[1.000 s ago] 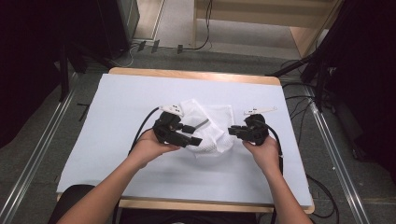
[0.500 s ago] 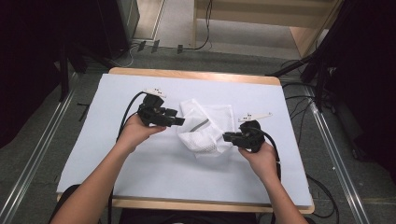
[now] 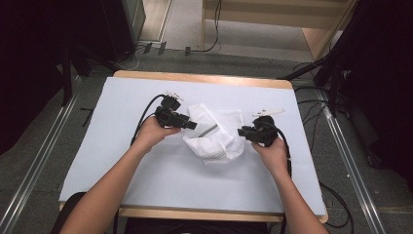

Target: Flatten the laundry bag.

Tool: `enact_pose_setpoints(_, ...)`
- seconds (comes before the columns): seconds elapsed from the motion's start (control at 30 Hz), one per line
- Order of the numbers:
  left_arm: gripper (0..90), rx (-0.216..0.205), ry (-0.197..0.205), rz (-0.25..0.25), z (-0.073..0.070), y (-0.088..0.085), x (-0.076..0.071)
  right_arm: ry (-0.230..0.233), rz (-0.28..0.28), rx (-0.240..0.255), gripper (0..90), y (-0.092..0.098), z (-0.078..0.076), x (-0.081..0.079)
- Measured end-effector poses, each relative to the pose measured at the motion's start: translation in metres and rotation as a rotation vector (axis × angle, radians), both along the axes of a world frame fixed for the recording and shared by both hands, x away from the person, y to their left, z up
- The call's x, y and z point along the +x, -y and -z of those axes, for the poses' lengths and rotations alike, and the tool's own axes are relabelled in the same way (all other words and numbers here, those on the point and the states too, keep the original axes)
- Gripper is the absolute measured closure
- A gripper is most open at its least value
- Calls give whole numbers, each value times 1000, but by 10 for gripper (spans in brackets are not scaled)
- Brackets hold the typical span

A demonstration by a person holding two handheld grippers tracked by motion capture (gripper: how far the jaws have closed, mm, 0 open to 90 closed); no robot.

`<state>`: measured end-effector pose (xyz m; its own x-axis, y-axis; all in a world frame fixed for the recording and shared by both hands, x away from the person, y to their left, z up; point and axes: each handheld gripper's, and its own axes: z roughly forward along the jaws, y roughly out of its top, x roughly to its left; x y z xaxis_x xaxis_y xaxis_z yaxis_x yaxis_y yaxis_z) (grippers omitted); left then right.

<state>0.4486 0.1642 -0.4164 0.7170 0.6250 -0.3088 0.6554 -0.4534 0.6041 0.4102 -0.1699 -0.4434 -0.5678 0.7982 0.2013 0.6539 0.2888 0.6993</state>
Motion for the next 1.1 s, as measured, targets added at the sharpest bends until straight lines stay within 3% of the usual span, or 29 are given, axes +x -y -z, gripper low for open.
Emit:
enact_pose_setpoints(0.27,703,-10,-33,28,12,4,-3,-16,71,-24,678,6,11,32)
enact_pose_setpoints(0.43,806,-21,-38,50,12,5,-6,-35,82,-26,670,4,20,40)
enact_pose_setpoints(0.6,841,-25,-25,47,12,4,-8,-57,74,-56,705,-4,25,40)
enact_pose_setpoints(0.77,871,-32,-20,44,12,3,-10,-31,83,-106,861,-9,26,37)
enact_pose_setpoints(0.83,881,-32,-13,45,11,2,-11,-45,73,-88,898,-8,26,37)
enact_pose_setpoints(1.1,886,-51,8,39,2,-5,-15,-63,73,-72,900,-4,24,38)
